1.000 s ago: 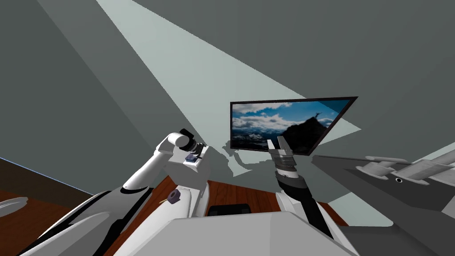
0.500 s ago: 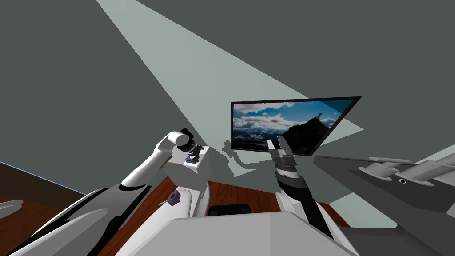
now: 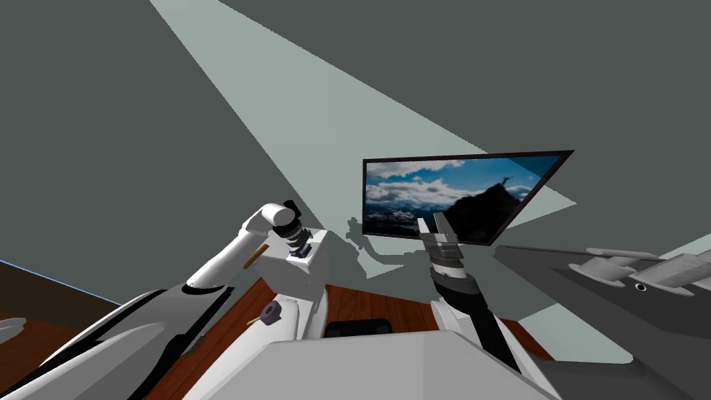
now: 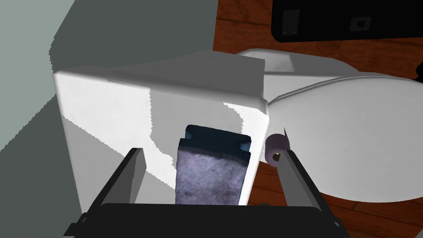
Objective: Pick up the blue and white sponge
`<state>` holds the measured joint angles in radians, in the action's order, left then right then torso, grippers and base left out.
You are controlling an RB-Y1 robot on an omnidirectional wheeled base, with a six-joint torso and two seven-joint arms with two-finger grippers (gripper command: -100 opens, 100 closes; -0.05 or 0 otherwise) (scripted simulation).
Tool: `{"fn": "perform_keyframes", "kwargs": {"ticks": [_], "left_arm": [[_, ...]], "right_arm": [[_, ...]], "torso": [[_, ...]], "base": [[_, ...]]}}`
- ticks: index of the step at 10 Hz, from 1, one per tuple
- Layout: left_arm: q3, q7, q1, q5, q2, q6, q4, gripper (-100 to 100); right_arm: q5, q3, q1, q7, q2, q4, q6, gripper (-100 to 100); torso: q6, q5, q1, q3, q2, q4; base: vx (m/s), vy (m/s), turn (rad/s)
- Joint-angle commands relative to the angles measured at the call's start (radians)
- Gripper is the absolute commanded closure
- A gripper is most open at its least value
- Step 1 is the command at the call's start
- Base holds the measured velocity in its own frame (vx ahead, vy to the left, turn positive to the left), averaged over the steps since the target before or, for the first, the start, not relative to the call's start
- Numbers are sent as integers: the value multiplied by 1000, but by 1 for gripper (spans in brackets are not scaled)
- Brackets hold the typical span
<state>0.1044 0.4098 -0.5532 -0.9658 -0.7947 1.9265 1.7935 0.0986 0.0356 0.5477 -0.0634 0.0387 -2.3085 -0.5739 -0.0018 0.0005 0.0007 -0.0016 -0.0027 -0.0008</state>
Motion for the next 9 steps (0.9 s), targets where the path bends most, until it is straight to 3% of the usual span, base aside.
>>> {"fn": "perform_keyframes", "kwargs": {"ticks": [1, 2, 3, 4, 6, 7, 8, 9], "left_arm": [[5, 7, -2, 2, -3, 38, -4, -100], [1, 1, 1, 0, -5, 22, -4, -100], [1, 1, 1, 0, -5, 27, -5, 0], [12, -15, 15, 24, 5, -6, -28, -100], [24, -31, 28, 47, 16, -39, -52, -100], [17, -28, 23, 37, 9, -26, -45, -100], [18, -29, 24, 38, 10, -29, -47, 100], [18, -29, 25, 38, 10, -28, -47, 100]], "right_arm": [[0, 0, 0, 0, 0, 0, 0, 0], [0, 0, 0, 0, 0, 0, 0, 0], [0, 0, 0, 0, 0, 0, 0, 0], [0, 0, 0, 0, 0, 0, 0, 0], [0, 0, 0, 0, 0, 0, 0, 0], [0, 0, 0, 0, 0, 0, 0, 0], [0, 0, 0, 0, 0, 0, 0, 0], [0, 0, 0, 0, 0, 0, 0, 0]], "torso": [[0, 0, 0, 0, 0, 0], [0, 0, 0, 0, 0, 0], [0, 0, -1, 0, 1, 0], [0, 0, -1, 1, 2, 0], [0, 0, -1, 2, 4, 1], [0, 0, -1, 2, 4, 1], [0, 0, -1, 2, 3, 1], [0, 0, -1, 2, 3, 1]], "base": [[46, 20, -7], [21, 10, -1], [0, 0, 0], [-9, 1, -36], [-18, 0, -43], [-8, 0, -7], [0, 0, 0], [0, 0, 0]]}}
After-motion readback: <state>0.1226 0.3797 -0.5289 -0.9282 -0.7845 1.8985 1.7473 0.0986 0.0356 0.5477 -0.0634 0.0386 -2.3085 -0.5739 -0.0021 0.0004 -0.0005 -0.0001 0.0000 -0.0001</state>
